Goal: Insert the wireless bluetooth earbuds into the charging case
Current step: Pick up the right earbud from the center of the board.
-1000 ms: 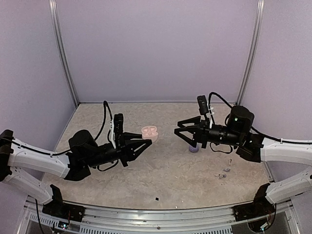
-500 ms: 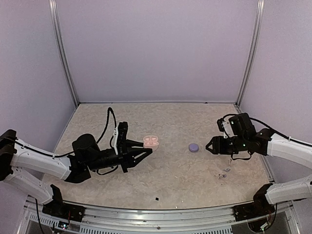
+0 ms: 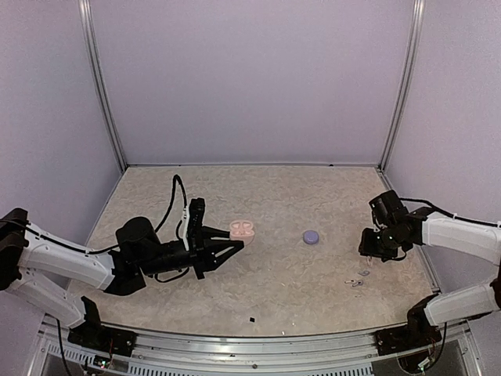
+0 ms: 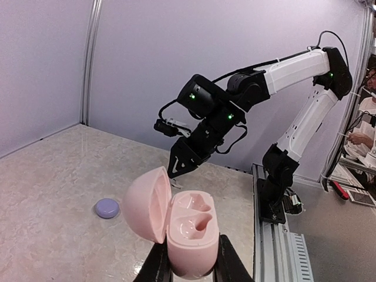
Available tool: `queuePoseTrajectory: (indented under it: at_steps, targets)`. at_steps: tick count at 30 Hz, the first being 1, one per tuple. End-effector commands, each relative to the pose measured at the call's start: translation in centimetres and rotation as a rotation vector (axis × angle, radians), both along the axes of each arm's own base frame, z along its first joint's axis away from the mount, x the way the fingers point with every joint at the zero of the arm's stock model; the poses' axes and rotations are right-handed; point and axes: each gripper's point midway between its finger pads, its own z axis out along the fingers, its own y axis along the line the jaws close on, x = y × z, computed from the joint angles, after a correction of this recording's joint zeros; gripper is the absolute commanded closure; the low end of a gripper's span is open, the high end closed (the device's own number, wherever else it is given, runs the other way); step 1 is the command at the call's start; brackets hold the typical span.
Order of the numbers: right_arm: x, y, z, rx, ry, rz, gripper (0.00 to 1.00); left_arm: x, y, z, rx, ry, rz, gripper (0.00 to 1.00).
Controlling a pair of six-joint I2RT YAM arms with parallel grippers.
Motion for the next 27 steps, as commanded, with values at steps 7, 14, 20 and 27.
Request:
queuePoseTrajectory:
  at_steps: [7, 14, 20, 27]
  targets:
    - [0.3, -3.0, -1.8, -0.143, 0.042, -0.065, 0.56, 0.2, 0.3, 0.3, -0.017, -0.022, 0.004, 0.99]
    - [1.0, -3.3, -2.5, -0.161, 0.047, -0.05, 0.59, 0.3, 0.3, 0.3, -0.017, -0.024, 0.008, 0.99]
    - [1.6, -3.0, -3.0, -0.17, 0.065, -0.027, 0.64, 0.4, 0.4, 0.2, -0.011, -0.027, 0.013, 0.99]
    - [1.9, -2.8, -3.8, -0.185, 0.083, -0.004, 0.74, 0.4, 0.5, 0.1, -0.01, -0.023, 0.016, 0.99]
